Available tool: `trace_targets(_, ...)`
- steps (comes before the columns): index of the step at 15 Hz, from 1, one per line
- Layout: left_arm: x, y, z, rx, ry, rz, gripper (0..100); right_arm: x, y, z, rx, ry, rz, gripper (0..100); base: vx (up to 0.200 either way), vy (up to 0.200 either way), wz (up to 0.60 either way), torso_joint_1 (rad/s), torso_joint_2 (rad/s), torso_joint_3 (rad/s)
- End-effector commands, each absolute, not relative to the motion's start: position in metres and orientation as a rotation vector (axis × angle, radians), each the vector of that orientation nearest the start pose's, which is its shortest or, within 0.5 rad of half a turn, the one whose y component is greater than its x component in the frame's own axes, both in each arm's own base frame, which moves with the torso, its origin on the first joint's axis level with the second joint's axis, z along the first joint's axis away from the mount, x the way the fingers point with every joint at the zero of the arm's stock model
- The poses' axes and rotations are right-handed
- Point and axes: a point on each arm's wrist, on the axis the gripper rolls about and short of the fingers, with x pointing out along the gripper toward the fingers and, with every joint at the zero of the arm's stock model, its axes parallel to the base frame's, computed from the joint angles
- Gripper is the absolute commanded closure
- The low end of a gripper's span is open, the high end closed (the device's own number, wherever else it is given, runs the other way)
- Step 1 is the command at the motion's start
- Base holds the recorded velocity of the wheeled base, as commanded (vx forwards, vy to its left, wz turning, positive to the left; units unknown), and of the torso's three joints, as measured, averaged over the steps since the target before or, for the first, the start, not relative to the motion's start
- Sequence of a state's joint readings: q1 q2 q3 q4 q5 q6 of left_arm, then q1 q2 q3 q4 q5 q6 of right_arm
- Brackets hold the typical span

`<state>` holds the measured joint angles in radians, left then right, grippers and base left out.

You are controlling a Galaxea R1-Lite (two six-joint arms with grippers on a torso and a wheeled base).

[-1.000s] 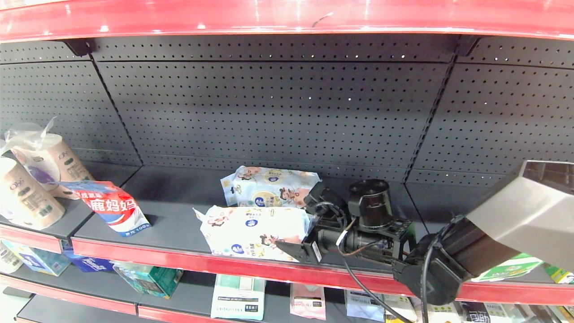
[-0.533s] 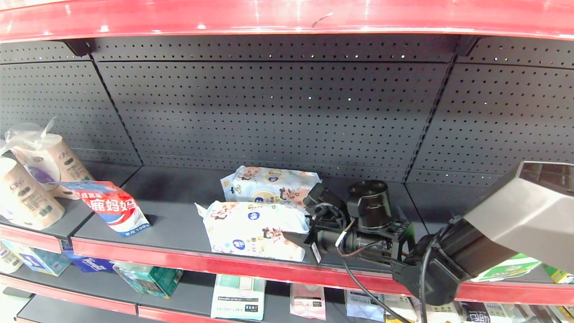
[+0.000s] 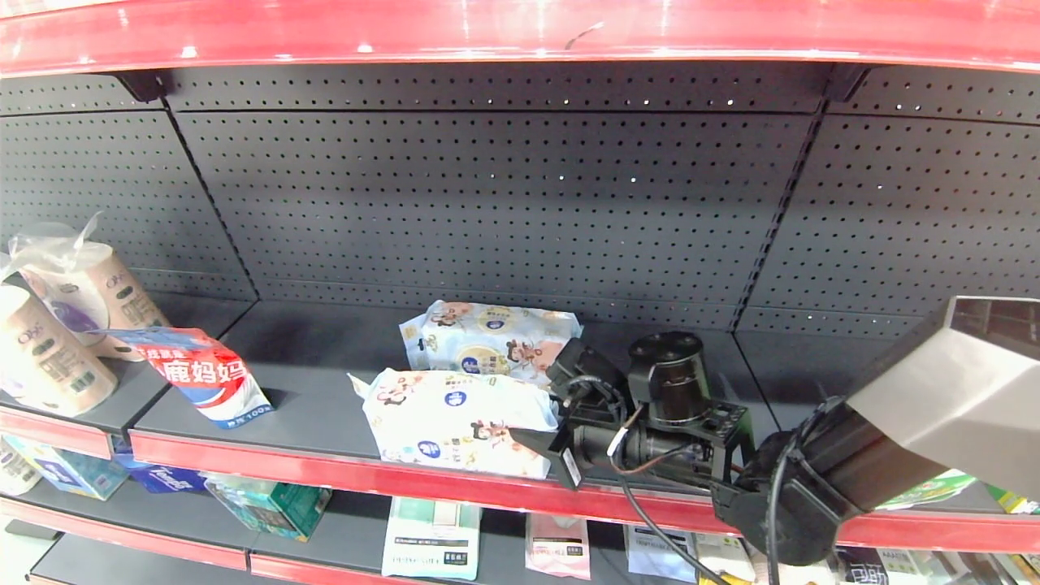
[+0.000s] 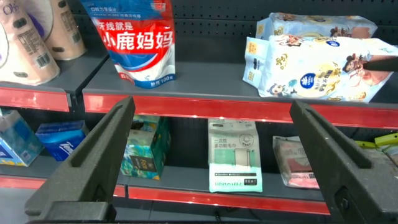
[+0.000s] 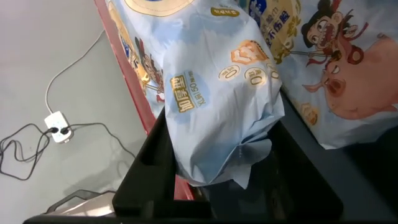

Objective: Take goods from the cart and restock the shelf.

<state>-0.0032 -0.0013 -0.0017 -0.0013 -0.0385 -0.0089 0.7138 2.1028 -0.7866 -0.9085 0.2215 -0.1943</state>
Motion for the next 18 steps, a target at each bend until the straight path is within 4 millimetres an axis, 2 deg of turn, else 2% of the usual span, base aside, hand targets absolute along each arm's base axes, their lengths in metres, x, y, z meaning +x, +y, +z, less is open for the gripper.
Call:
trace_targets(1, -0.0229, -0.0008, 0.0761, -0.009, -0.003, -0.041, 0, 0.2667, 0.2395, 0.0691, -0.283, 0.324, 0.966, 100, 0.000, 0.000, 0.00, 0.000, 0.00, 0.000)
trace_targets(18, -0.0229, -0.0008, 0.0761, -0.009, -0.003, -0.041, 0, 0.2668, 0.2353, 0.0680, -0.289, 0.331, 0.958, 100, 0.000, 0.000, 0.00, 0.000, 0.00, 0.000)
